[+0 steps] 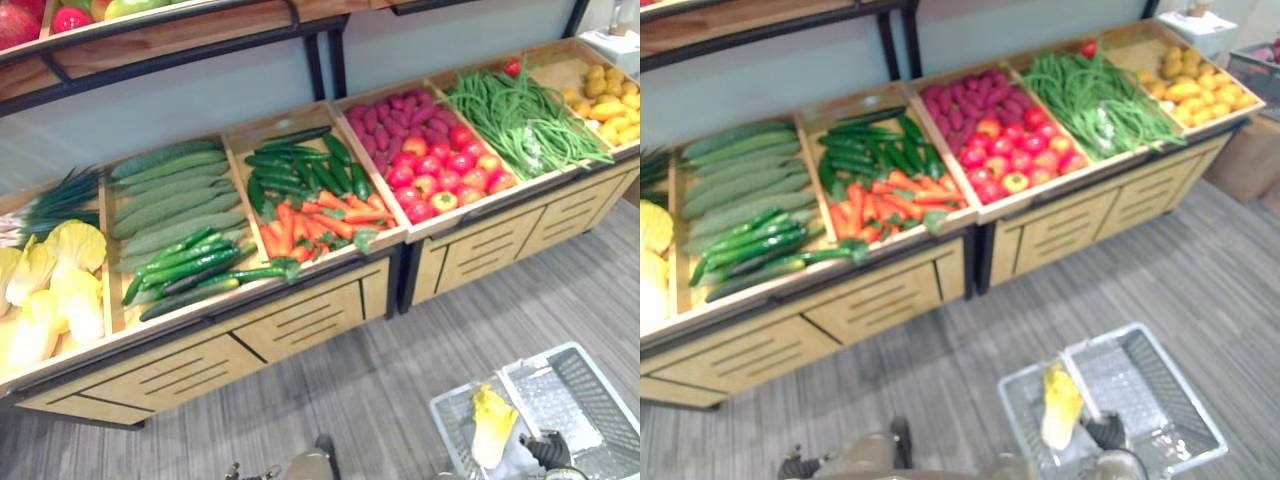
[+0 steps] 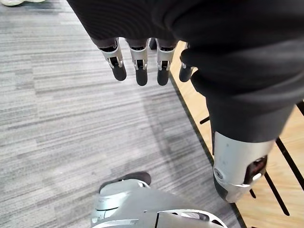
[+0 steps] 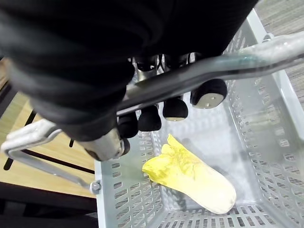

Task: Pick vegetable in the basket

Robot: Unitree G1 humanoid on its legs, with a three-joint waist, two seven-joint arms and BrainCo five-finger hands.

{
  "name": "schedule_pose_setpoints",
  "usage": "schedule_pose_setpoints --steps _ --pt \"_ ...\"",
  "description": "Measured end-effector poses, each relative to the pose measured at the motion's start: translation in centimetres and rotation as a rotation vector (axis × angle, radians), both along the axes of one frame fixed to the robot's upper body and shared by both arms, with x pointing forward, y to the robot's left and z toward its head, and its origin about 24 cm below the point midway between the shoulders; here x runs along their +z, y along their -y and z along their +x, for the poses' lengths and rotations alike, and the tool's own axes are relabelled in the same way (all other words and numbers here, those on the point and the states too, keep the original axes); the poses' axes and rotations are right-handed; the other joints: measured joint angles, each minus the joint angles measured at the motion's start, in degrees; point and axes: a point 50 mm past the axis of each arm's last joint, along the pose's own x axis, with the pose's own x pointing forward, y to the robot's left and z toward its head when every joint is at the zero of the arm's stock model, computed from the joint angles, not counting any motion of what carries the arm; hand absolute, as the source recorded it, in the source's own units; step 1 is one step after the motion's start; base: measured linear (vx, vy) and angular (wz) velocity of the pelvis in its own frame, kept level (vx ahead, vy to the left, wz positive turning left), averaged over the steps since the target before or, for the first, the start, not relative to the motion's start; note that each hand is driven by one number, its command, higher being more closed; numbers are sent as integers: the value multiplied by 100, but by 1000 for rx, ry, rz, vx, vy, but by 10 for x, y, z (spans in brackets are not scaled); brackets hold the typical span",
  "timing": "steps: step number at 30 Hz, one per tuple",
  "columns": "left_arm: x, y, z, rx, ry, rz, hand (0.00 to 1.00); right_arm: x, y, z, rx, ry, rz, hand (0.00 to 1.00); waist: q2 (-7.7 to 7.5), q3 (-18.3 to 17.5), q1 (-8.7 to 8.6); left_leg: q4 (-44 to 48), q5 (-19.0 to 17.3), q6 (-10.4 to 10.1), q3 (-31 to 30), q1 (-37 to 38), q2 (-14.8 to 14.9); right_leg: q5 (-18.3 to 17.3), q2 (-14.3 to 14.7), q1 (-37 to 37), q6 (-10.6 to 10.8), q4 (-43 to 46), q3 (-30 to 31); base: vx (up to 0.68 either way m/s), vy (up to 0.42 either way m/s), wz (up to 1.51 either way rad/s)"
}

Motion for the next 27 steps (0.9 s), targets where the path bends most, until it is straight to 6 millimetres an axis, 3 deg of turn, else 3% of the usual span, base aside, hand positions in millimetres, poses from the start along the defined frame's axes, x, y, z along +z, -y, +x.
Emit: schedule_pose_setpoints --steps 3,6,10,12,14,15,16,17,18,19,20,23,24,26,27 --pt "3 -3 8 -9 29 14 0 -1 -11 9 31 20 18 100 -228 86 46 28 -163 59 22 -29 -201 105 -93 131 61 -447 193 212 119 5" --pt "3 -7 4 -6 17 30 0 2 -15 22 63 43 19 100 -258 121 63 494 -460 89 -2 -139 -217 328 -97 358 142 -823 411 131 68 -12" --pt "1 -7 -2 4 -12 35 0 9 -19 44 86 108 19 100 -320 143 60 570 -874 -37 4 -88 -279 389 -210 233 177 -866 727 70 72 -47" --pt "-2 -3 -8 -1 -41 22 0 11 -21 50 103 117 12 100 -291 140 70 376 -1014 16 25 138 -373 364 -281 -3 117 -251 970 36 102 -68" --pt "-2 -2 -8 -22 -46 27 0 12 -24 54 162 107 -12 100 -258 122 12 125 -1006 29 69 408 -363 569 -284 -785 -200 1307 1121 26 113 -31" --pt "1 -7 -4 -40 -27 45 0 10 -27 51 159 100 -3 100 -302 122 -3 -46 -991 52 18 611 -381 902 -309 -1121 -425 2096 1141 137 122 13" --pt "4 -14 0 -51 -16 65 0 7 -30 46 152 91 10 100 -297 98 -36 -189 -974 83 -22 832 -379 1185 -339 -1382 -337 2706 1173 164 99 19" --pt "4 -15 0 -49 -15 68 0 5 -33 44 149 87 20 100 -328 92 -46 -221 -978 102 -45 862 -374 1139 -338 -1479 -334 2869 1168 170 42 31" --pt "7 -23 2 -45 -7 88 0 2 -40 43 156 82 42 100 -456 96 -106 -247 -1002 158 -151 918 -363 838 -315 -1561 -341 2917 1054 216 -33 36" --pt "9 -28 4 -45 2 102 0 0 -44 41 145 74 57 100 -514 99 -142 -291 -1008 164 -205 970 -325 550 -237 -1644 -320 2681 840 219 -60 32" --pt "9 -28 4 -40 3 103 0 -1 -45 41 142 69 59 100 -511 102 -140 -331 -1010 162 -218 1008 -294 492 -182 -1653 -339 2435 738 204 -81 19" --pt "8 -23 6 3 18 82 0 -2 -44 40 140 61 61 100 -428 134 -173 -332 -989 69 -260 1086 -123 605 115 -1614 -234 646 584 248 -154 11" --pt "8 -24 9 12 27 81 0 -1 -44 42 141 65 60 100 -426 136 -197 -332 -1013 -19 -309 1092 -84 837 164 -1609 -108 -57 675 256 -216 22" --pt "9 -25 11 21 34 83 0 -2 -45 40 134 61 63 100 -572 76 -227 -305 -1116 -225 -440 1152 -115 1611 159 -1523 -113 -779 952 251 -272 33" --pt "7 -20 13 36 35 64 0 -1 -38 39 115 56 49 100 -390 152 -252 -325 -1172 -386 -608 1268 3 1876 268 -1409 -121 -646 854 232 -321 44"
